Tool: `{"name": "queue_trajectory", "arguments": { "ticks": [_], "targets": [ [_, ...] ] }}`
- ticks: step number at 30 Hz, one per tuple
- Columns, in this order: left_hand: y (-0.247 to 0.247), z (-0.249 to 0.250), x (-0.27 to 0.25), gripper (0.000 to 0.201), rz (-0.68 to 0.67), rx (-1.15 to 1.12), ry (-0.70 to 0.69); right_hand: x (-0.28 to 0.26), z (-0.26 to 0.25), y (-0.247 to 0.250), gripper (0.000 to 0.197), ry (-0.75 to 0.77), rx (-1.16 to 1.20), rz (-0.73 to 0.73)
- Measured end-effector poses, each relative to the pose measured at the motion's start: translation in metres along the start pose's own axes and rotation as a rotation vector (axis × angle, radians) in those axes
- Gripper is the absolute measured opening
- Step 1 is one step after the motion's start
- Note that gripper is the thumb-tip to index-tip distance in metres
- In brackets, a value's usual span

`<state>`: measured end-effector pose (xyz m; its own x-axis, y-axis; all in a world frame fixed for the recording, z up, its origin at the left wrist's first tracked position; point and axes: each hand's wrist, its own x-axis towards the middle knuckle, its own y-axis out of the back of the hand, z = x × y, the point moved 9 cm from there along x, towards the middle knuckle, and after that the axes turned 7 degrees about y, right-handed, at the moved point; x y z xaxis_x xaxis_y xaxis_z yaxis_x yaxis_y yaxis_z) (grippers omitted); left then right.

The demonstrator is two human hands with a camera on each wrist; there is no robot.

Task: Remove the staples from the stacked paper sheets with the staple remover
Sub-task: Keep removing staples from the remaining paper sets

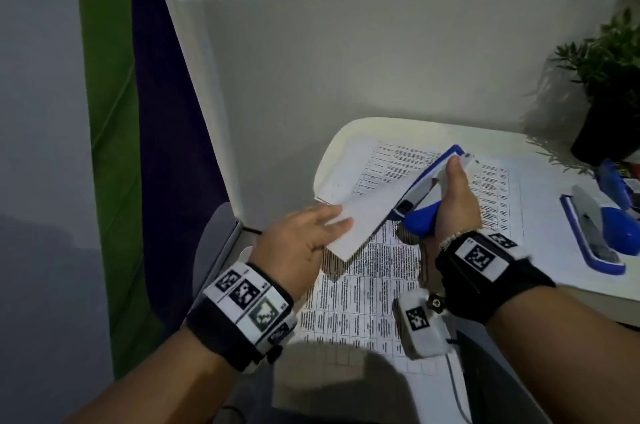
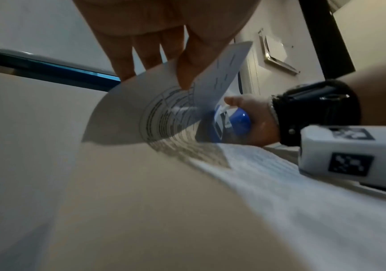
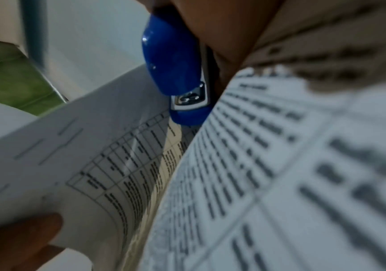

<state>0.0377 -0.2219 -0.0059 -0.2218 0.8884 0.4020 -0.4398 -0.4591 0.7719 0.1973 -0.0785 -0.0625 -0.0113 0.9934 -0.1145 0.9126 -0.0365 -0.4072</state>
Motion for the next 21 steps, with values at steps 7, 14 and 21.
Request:
{"name": "queue_trajectory", "arguments": {
  "ticks": [7, 14, 21],
  "targets": [
    [-0.016, -0.001, -0.007, 0.05, -0.036, 0.122, -0.082, 0.001, 0.008, 0.005, 0.041, 0.002, 0.001, -0.029],
    [0.0, -0.011, -0.006, 0.036, 0.08, -0.181, 0.11, 0.002, 0.003, 0.001, 0.051, 0.028, -0.022, -0.073],
    [0.018, -0.037, 0.0, 0.025, 0.166, -0.576, 0.455, -0.036, -0.103, -0.061, 0.039, 0.509, -0.179, -0.301]
  ]
}}
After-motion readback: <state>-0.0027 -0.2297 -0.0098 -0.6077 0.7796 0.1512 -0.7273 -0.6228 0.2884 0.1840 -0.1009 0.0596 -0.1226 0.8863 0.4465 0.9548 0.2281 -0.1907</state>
